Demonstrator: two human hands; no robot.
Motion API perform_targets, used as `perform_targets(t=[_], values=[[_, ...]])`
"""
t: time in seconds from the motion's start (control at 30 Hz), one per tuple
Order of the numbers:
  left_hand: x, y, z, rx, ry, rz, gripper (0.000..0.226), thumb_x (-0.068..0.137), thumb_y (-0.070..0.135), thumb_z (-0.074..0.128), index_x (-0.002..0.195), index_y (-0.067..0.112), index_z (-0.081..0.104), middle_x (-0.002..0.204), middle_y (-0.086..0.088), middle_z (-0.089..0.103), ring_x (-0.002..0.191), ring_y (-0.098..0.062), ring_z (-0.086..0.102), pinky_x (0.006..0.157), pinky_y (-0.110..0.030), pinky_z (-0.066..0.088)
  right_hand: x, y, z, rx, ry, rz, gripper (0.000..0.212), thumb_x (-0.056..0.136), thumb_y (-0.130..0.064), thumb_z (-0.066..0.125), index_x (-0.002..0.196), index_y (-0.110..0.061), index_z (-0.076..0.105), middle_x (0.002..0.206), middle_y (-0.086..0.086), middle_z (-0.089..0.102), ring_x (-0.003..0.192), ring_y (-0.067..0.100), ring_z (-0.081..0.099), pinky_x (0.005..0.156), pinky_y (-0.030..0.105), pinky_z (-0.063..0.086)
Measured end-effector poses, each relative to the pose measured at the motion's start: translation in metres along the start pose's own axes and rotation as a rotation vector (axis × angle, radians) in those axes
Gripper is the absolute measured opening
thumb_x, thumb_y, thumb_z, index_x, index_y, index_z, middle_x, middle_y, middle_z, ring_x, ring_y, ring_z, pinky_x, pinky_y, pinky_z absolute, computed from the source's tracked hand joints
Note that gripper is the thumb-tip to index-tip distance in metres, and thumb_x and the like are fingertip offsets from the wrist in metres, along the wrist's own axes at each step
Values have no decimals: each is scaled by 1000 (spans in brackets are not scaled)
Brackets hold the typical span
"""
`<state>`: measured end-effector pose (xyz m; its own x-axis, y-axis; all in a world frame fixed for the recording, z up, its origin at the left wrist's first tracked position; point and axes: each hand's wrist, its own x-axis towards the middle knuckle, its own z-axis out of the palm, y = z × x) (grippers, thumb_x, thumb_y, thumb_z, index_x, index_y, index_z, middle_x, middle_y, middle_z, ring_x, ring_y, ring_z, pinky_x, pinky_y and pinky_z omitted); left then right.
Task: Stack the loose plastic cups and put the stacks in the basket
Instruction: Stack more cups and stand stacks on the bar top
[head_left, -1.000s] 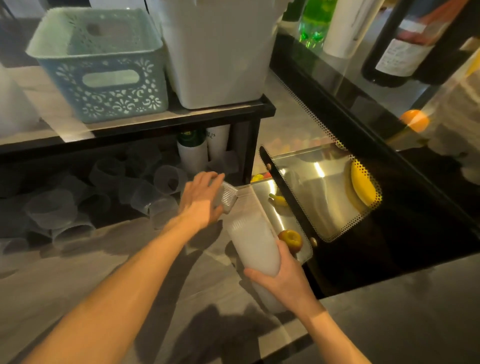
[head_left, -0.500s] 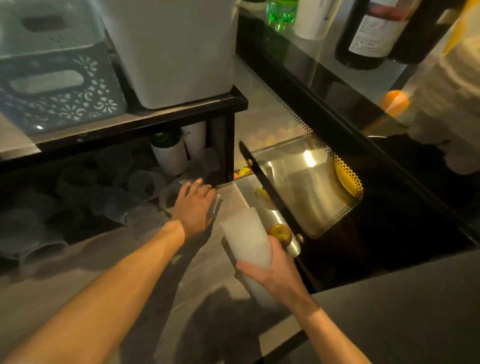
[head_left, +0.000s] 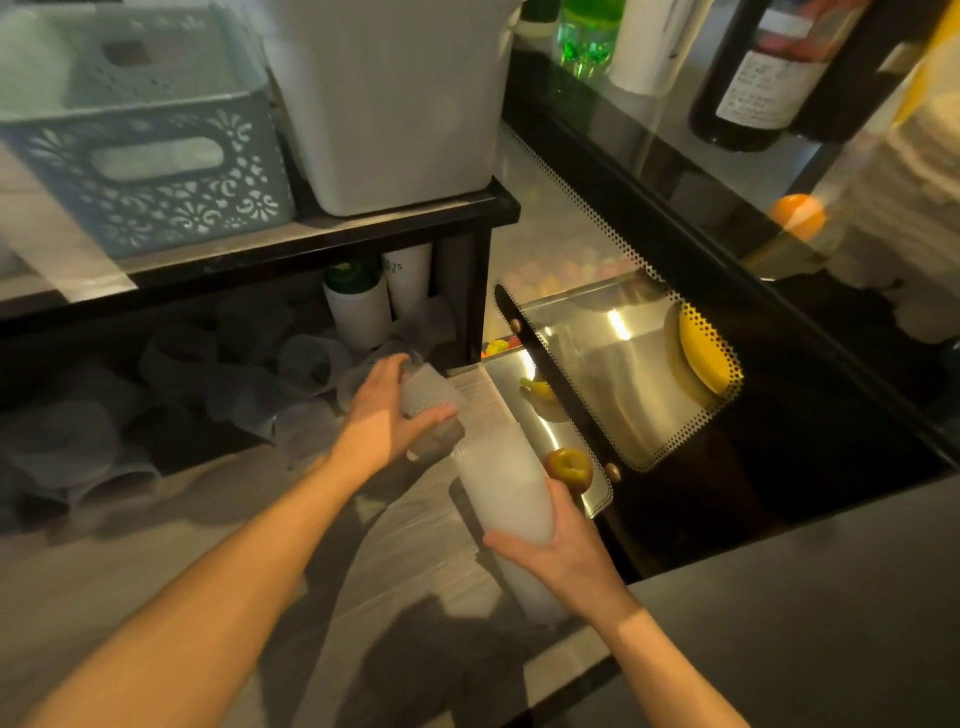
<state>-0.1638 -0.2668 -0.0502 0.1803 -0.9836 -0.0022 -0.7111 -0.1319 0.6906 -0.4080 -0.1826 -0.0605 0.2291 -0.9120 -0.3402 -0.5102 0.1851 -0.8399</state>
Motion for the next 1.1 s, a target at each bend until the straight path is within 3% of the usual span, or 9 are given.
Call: perform_targets(t=[0.17, 0.23, 0.3, 0.37, 0.5, 0.63, 0.83, 0.93, 1.1], values=[[-33, -4, -16, -630, 128, -110, 34, 82, 29, 74, 111, 22, 58, 105, 3, 62, 96, -16, 61, 67, -13, 50, -4, -3, 8, -67, 1, -29, 80, 67, -59, 82, 128, -44, 33, 114, -24, 44, 104, 4, 52, 87, 33, 55], [-44, -7, -21, -844, 110, -142, 22, 87, 30, 70, 107, 26, 62, 103, 3, 66, 99, -19, 63, 75, -22, 54, -7, -6, 13, -82, -40, -30, 80, 69, -57, 82, 131, -39, 35, 114, -22, 44, 105, 6, 52, 89, 34, 55], [-53, -11, -24, -927, 39, -144, 34, 85, 43, 69, 115, 28, 62, 108, 2, 66, 103, -18, 64, 86, -32, 54, -10, -10, 16, -111, -74, -41, 80, 70, -55, 82, 132, -36, 35, 114, -21, 45, 104, 7, 53, 88, 32, 55], [-62, -13, -31, -850, -21, -116, 53, 81, 51, 63, 128, 28, 56, 115, 1, 64, 105, -15, 64, 91, -33, 53, -12, -16, 20, -150, -92, -63, 80, 69, -58, 82, 131, -38, 35, 115, -20, 46, 104, 6, 53, 86, 30, 56], [-75, -8, -49, -514, -109, 18, 53, 93, 36, 61, 143, 28, 44, 129, -5, 55, 107, -8, 57, 88, -10, 43, -15, -26, 30, -259, -94, -101, 82, 57, -70, 76, 124, -48, 34, 116, -20, 49, 106, 6, 54, 86, 35, 57], [-90, -4, -70, -183, -204, 141, 63, 89, 47, 59, 146, 42, 33, 114, -1, 49, 107, -6, 49, 88, -1, 29, -19, -38, 41, -289, -111, -129, 81, 55, -68, 78, 121, -51, 33, 116, -19, 50, 105, 4, 52, 90, 36, 54], [-109, -3, -89, -301, -249, 90, 59, 92, 46, 55, 147, 43, 35, 130, 14, 46, 112, 16, 43, 94, 2, 27, -19, -53, 47, -327, -130, -201, 85, 46, -74, 73, 120, -50, 36, 112, -22, 49, 102, 2, 52, 85, 32, 53], [-117, -2, -79, -289, -294, 44, 64, 91, 63, 43, 150, 41, 29, 139, 13, 37, 128, 2, 33, 109, -17, 23, -17, -55, 48, -336, -166, -233, 84, 49, -73, 74, 121, -49, 37, 113, -22, 51, 102, 2, 54, 85, 32, 52], [-132, -4, -53, -388, -314, -15, 61, 94, 64, 35, 149, 40, 31, 144, 23, 34, 130, 10, 34, 92, 4, 24, -18, -43, 46, -313, -201, -256, 83, 49, -74, 74, 120, -48, 40, 115, -21, 56, 101, -3, 56, 84, 29, 53]])
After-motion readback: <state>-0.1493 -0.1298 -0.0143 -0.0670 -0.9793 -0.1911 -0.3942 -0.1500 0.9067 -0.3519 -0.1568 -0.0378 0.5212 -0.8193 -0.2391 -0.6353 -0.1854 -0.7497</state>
